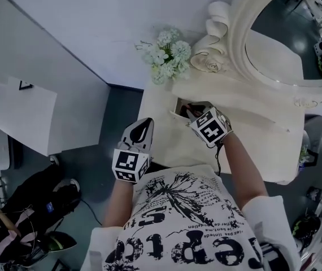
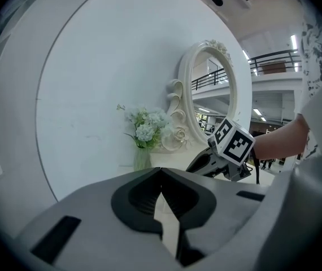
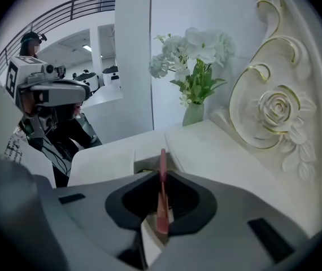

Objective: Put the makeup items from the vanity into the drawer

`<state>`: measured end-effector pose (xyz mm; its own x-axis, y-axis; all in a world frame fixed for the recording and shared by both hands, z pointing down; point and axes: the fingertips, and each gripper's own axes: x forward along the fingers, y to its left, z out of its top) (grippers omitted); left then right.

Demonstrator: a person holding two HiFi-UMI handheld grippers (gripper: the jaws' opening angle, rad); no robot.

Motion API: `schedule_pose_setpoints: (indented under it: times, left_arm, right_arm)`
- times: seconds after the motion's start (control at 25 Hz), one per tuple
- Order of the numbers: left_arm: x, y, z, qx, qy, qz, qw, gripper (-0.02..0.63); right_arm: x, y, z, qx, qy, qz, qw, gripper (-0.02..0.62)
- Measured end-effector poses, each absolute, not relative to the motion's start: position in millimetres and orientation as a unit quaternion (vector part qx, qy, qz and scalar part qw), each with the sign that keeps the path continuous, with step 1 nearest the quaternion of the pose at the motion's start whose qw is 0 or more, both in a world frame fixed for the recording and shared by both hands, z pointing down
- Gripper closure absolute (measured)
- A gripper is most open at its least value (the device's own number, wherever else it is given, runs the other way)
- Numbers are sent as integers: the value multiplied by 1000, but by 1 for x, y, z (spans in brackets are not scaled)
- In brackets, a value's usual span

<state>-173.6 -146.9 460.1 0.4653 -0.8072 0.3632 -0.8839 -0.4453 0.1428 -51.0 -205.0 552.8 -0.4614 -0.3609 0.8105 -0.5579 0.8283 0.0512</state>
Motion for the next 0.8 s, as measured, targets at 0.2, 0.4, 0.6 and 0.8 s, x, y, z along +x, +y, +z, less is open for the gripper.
schedule_pose_setpoints:
  times: [0.2,0.4,0.6,0.8]
  left_arm:
    - [-178,-150,460,843,-499,120,159,586]
    - [-175,-158,460,849,-491,117,156,586]
    - [-165,-164,456,859,-476,116,150,586]
    - [-153,-164,450,868,-460,118,143,586]
  right_arm:
    - [-51,-207,552,291,-844,135,430,524]
    - [-45,-207,543,313,-845,146,408,471]
    - [-35,-207,532,343,-843,173,376,471]
    - [-23,-208,499,403,-847,180,297,504]
